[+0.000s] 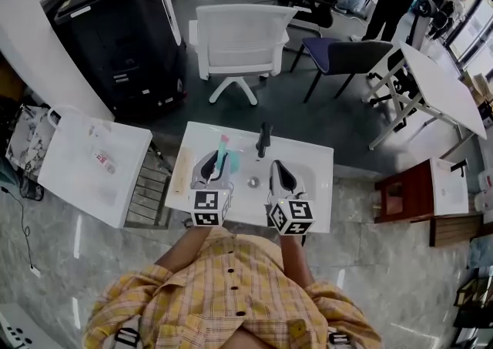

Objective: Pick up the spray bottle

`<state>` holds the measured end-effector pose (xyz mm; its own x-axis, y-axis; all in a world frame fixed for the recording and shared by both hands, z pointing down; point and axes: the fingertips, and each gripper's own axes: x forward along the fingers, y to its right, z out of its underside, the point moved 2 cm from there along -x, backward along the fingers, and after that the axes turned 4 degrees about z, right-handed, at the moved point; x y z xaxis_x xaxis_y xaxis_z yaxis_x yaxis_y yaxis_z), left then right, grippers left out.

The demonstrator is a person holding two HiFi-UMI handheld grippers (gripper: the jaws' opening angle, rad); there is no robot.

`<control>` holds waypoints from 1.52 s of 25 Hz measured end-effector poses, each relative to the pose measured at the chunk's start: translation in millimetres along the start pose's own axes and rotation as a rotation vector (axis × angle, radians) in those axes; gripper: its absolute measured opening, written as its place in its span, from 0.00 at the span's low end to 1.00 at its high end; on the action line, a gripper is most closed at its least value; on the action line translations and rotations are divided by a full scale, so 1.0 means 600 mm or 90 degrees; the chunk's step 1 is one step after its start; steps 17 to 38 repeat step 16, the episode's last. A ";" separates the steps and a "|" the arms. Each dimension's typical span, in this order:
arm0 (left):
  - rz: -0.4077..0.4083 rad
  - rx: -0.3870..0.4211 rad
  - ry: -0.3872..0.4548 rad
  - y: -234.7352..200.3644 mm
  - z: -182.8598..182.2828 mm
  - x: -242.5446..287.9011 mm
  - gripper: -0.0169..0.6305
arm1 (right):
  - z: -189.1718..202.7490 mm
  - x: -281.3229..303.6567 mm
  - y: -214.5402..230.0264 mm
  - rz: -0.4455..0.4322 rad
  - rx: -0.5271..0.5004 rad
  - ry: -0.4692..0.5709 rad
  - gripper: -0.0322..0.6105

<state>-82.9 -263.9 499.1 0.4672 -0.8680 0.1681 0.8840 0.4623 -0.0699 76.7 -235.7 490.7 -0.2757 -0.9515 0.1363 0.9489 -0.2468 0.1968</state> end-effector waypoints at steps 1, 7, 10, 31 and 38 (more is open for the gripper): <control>0.001 0.000 0.002 0.002 0.000 -0.001 0.15 | 0.000 0.000 0.001 0.001 0.000 0.001 0.05; 0.006 0.004 0.001 0.007 0.004 -0.004 0.15 | -0.003 -0.001 0.002 0.007 -0.004 0.004 0.05; 0.006 0.001 -0.004 0.006 0.011 -0.005 0.16 | 0.002 -0.003 0.000 0.007 -0.003 -0.002 0.05; 0.005 0.003 -0.005 0.008 0.023 -0.009 0.16 | 0.004 -0.006 -0.007 -0.001 -0.006 0.000 0.05; 0.005 0.003 -0.005 0.008 0.023 -0.009 0.16 | 0.004 -0.006 -0.007 -0.001 -0.006 0.000 0.05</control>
